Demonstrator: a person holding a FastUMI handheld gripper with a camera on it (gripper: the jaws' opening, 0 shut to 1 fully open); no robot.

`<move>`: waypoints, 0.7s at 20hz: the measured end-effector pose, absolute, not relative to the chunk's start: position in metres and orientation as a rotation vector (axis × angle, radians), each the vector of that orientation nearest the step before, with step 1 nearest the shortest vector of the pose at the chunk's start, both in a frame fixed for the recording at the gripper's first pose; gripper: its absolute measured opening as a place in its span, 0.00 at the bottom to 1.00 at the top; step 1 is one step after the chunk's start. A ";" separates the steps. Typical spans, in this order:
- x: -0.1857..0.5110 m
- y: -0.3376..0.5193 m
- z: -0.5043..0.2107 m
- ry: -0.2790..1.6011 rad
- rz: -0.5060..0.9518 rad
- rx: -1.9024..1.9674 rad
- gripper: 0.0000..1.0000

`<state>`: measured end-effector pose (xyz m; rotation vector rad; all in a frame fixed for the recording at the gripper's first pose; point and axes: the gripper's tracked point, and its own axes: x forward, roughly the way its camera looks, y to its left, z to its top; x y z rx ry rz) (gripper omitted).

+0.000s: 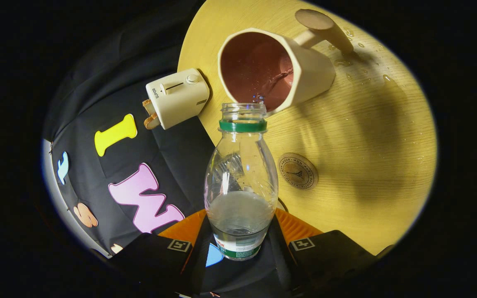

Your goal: Take the bottle from table, then pour the juice into the cup, finally place the bottle on the coaster

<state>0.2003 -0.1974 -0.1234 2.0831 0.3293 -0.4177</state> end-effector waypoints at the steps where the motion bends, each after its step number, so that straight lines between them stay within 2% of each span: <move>1: 0.200 -0.196 -0.123 0.331 -0.416 2.093 0.72; 14: 0.205 -0.211 -0.114 0.295 -0.453 2.251 0.72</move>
